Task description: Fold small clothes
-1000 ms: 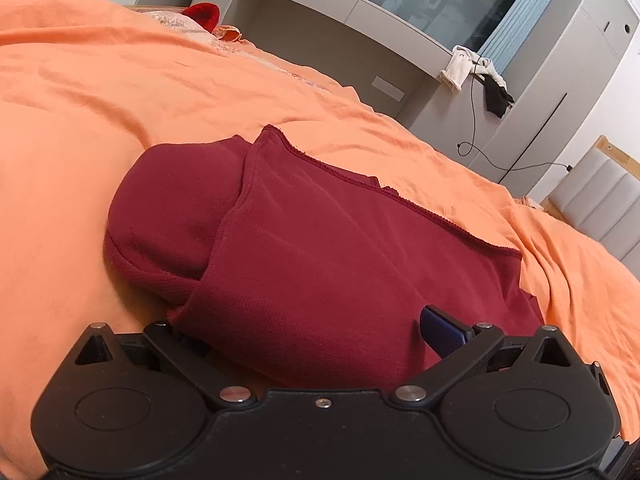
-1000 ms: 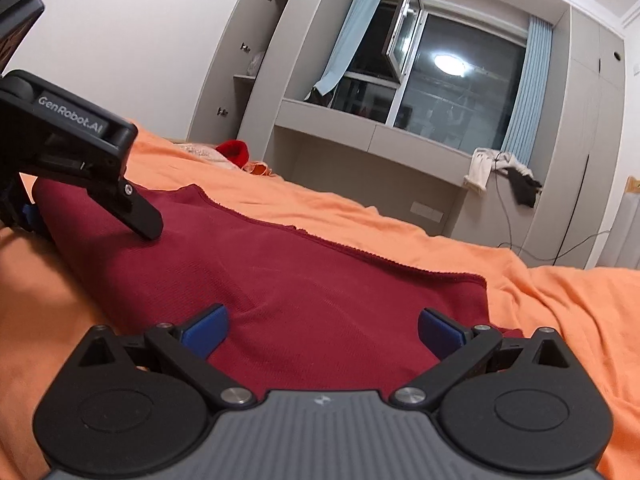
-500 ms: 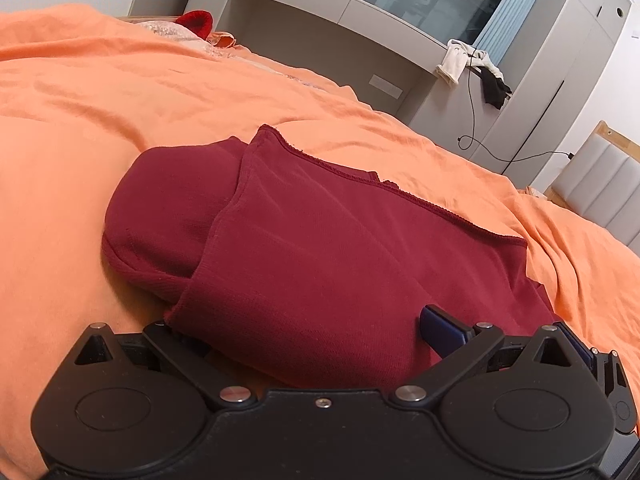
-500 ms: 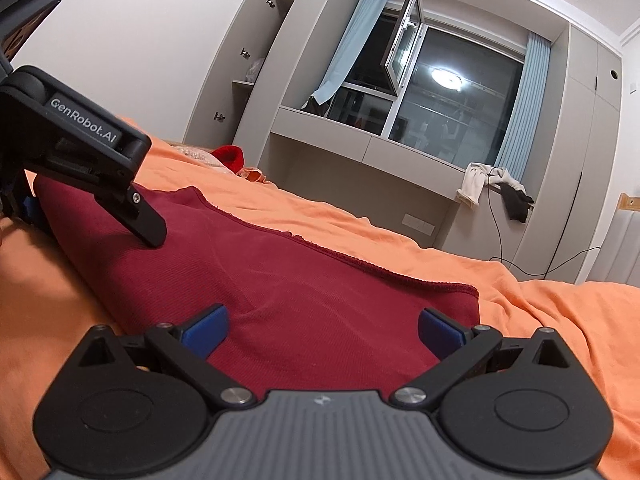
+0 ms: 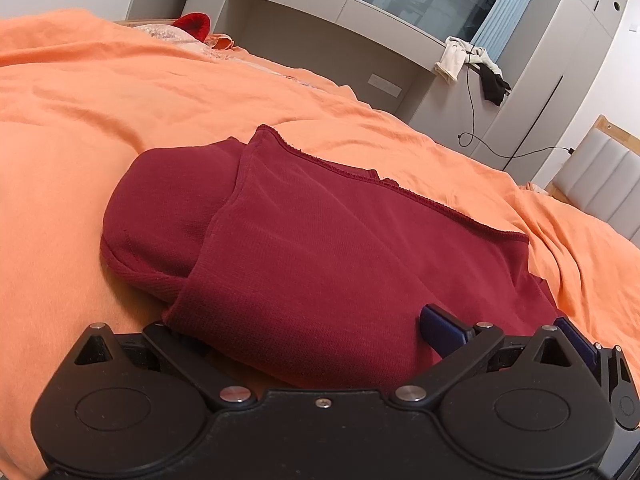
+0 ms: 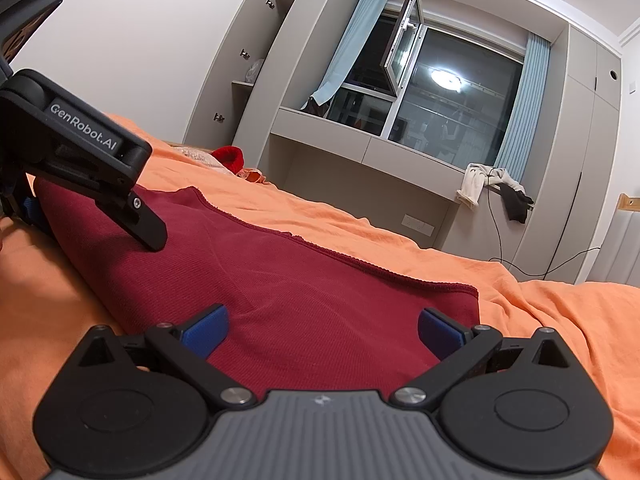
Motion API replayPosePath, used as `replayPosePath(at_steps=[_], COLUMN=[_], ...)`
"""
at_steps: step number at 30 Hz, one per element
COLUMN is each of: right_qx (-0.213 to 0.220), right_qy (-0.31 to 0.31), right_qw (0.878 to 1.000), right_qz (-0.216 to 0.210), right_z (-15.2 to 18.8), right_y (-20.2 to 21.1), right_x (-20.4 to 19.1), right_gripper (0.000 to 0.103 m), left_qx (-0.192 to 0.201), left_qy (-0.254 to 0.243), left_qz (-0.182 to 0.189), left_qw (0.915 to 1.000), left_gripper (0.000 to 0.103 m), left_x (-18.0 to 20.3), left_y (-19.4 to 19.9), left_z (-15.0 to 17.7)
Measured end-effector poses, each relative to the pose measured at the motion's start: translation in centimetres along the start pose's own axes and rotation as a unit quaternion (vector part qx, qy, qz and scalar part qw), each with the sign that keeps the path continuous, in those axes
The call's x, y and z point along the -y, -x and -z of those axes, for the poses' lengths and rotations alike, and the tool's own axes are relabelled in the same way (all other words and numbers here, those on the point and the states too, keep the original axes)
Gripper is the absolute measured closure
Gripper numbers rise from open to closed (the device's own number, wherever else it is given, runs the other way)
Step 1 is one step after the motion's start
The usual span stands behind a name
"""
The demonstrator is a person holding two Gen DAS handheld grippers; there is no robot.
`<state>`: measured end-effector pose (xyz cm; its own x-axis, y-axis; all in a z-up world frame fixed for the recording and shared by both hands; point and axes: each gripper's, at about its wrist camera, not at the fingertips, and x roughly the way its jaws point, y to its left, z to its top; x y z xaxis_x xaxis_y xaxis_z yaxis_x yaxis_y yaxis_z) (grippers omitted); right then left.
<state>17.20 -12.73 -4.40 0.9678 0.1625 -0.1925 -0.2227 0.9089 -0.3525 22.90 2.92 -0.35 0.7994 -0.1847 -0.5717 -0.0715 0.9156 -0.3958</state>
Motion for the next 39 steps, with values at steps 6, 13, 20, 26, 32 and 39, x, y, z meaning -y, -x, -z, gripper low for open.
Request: replayPosePath(at_steps=[6,13,20,26,32,39], right_qx=[0.001,0.001,-0.001,-0.008,-0.043,-0.102], right_qy=[0.000,0.000,-0.001,0.001,-0.030,-0.111], right_qw=[1.000,1.000,1.000,1.000,0.997,0.981], right_qz=[0.000,0.000,0.000,-0.010,-0.056,-0.120], right_z=[0.0,0.1,-0.3,-0.5,-1.1,-1.4], right_y=[0.0,0.0,0.1,0.3,0.1,0.1], right_x=[0.0,0.0,0.1,0.6,2.5,6.5], right_gripper=[0.000,0.000,0.000,0.000,0.000,0.000], left_qx=[0.001,0.007,0.022,0.027,0.036,0.037], left_qy=[-0.002,0.005,-0.005,0.005,-0.009,0.008], left_qz=[-0.001,-0.001,-0.020,-0.032,-0.051,-0.054], left_qw=[1.0000,1.0000,0.9996,0.9991,0.9980,0.9978], left_gripper=[0.001,0.001,0.001,0.001,0.001,0.001], left_x=[0.1,0.0,0.5,0.5,0.9,0.6], left_y=[-0.1,0.1,0.2,-0.2,-0.7,-0.5], left_z=[0.1,0.1,0.2,0.0,0.3,0.2])
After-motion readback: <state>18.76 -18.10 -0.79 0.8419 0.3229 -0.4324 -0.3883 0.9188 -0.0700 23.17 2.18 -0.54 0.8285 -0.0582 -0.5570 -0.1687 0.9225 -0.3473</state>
